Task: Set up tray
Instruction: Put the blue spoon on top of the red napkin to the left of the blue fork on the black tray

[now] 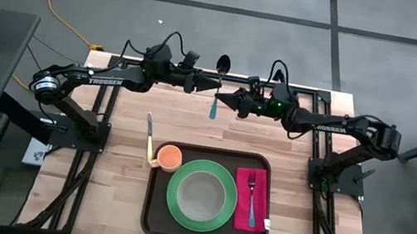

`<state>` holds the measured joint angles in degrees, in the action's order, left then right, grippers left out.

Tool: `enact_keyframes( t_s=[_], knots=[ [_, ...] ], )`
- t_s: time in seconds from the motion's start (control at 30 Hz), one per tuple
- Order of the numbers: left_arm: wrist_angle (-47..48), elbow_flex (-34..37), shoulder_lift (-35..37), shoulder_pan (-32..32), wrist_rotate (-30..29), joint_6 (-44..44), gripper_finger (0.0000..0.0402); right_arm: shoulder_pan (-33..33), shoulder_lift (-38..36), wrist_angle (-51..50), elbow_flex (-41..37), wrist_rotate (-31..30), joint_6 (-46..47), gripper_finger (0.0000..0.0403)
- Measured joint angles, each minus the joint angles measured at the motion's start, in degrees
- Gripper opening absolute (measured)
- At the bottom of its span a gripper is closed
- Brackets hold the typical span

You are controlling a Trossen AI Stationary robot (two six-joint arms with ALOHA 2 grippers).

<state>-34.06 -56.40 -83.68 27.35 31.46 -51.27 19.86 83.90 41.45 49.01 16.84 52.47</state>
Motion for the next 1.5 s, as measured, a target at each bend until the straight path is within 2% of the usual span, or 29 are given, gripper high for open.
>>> enact_keyframes(
  t_s=[0.87,1.0,1.33,1.5],
  knots=[
    [1.18,-0.02,0.0,0.07,0.1,-0.57,0.0041,0.02,0.02,-0.04,0.0,-0.42,0.22,0.0],
    [1.07,-0.02,0.0,0.07,0.09,-0.92,0.0067,0.04,0.02,-0.11,0.0,-0.72,0.2,0.0],
    [0.85,-0.02,0.0,0.02,0.2,-0.94,0.0171,0.1,0.02,-0.66,0.0,-1.56,0.17,0.0],
    [0.93,-0.02,0.02,0.22,1.03,-0.73,0.0205,0.13,0.02,-0.59,0.0,-1.59,0.13,0.0]
  ],
)
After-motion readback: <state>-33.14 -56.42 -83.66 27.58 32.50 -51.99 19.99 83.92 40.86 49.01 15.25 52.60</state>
